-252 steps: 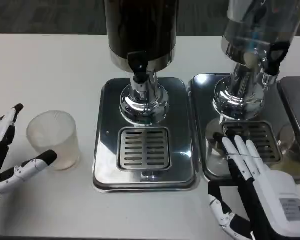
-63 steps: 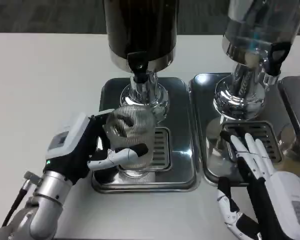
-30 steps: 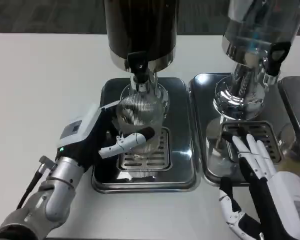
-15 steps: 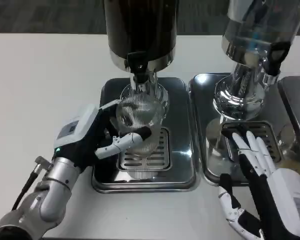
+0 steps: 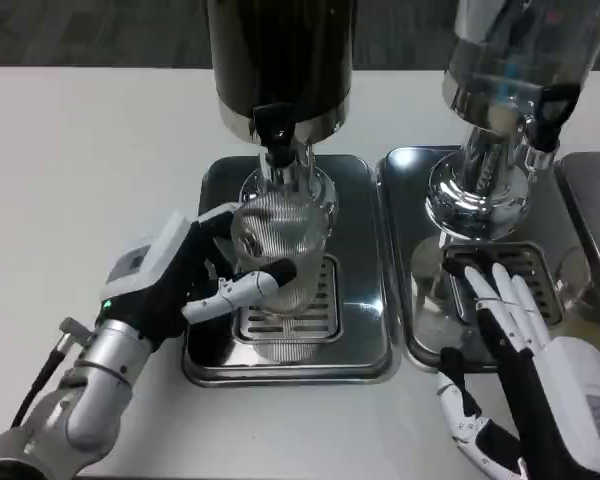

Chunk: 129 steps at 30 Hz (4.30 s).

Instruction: Grasp the cup under the faucet to collect the drink, then remove the cup.

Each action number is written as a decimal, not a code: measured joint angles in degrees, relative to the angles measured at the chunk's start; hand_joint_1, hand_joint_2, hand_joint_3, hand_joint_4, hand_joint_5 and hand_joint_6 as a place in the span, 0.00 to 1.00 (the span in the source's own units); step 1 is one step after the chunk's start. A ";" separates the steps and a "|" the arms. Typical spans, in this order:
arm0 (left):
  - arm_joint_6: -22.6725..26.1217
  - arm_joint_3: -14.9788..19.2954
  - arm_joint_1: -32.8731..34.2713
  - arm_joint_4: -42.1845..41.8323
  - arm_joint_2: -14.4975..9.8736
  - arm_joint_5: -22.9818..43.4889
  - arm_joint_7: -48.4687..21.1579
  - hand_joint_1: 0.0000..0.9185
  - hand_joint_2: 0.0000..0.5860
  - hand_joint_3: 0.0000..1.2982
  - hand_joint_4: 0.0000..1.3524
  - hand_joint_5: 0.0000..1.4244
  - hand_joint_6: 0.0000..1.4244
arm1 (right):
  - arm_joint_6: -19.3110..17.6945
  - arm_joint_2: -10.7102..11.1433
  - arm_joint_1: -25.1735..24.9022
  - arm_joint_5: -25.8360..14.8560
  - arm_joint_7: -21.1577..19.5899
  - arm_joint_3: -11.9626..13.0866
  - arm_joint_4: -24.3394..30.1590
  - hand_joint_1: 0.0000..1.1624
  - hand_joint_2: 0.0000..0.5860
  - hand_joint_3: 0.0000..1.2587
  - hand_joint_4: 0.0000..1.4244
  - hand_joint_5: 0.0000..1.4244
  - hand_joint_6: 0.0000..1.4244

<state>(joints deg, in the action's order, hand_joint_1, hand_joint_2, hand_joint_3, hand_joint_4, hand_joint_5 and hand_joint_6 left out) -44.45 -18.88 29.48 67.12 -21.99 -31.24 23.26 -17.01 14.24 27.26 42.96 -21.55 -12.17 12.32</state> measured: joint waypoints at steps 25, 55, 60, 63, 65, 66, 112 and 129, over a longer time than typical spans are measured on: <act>-3.56 0.95 -4.07 -5.51 -4.24 2.22 -5.64 0.00 0.08 0.09 0.21 0.37 0.51 | -0.91 -0.33 -1.14 -1.25 -0.14 0.20 -1.66 0.48 1.00 0.09 0.00 0.00 0.23; -3.95 20.62 -20.37 -32.64 -12.40 52.34 -48.68 0.00 0.19 0.24 0.17 0.18 0.19 | -1.64 -0.98 -4.06 -1.98 -0.67 -0.46 -5.16 0.48 1.00 0.10 0.00 0.00 0.24; 10.75 25.28 -17.42 -35.27 -12.57 64.76 -66.07 0.00 0.18 0.18 0.11 0.14 0.15 | -1.37 -2.03 -4.59 -1.48 -0.64 -1.37 -5.08 0.47 1.00 0.10 0.00 0.00 0.24; 22.94 27.70 -14.05 -35.69 -13.14 69.65 -75.82 0.00 0.16 0.16 0.09 0.12 0.13 | -1.01 -2.45 -4.57 -0.72 -0.64 -1.86 -5.06 0.47 1.00 0.10 0.00 0.00 0.24; 30.91 29.37 -11.87 -35.99 -13.40 71.67 -81.01 0.00 0.16 0.15 0.08 0.12 0.12 | -0.65 -2.82 -4.52 -0.48 -0.69 -2.08 -5.06 0.47 0.99 0.10 0.00 0.00 0.24; 33.51 29.69 -11.01 -36.13 -13.56 72.09 -82.33 0.00 0.14 0.15 0.08 0.12 0.12 | -0.57 -2.96 -4.51 -0.41 -0.73 -2.16 -5.06 0.47 0.99 0.10 0.00 0.00 0.24; 53.23 29.73 17.33 -16.05 -10.28 55.73 -100.05 0.00 0.11 0.19 0.08 0.09 0.09 | -0.28 -6.55 -4.06 0.39 -5.24 -4.60 -7.47 0.46 0.99 0.12 0.01 0.01 0.24; 46.53 29.06 17.22 -18.66 -6.44 54.86 -97.86 0.00 0.15 0.19 0.07 0.08 0.07 | -0.15 -6.78 -4.25 0.00 -5.30 -4.33 -7.65 0.46 0.99 0.12 0.02 0.02 0.24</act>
<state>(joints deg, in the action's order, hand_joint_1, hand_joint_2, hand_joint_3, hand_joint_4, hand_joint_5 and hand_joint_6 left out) 2.08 10.18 46.70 48.47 -28.43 23.62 -74.60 -17.16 7.46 23.01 42.96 -26.84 -16.50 4.67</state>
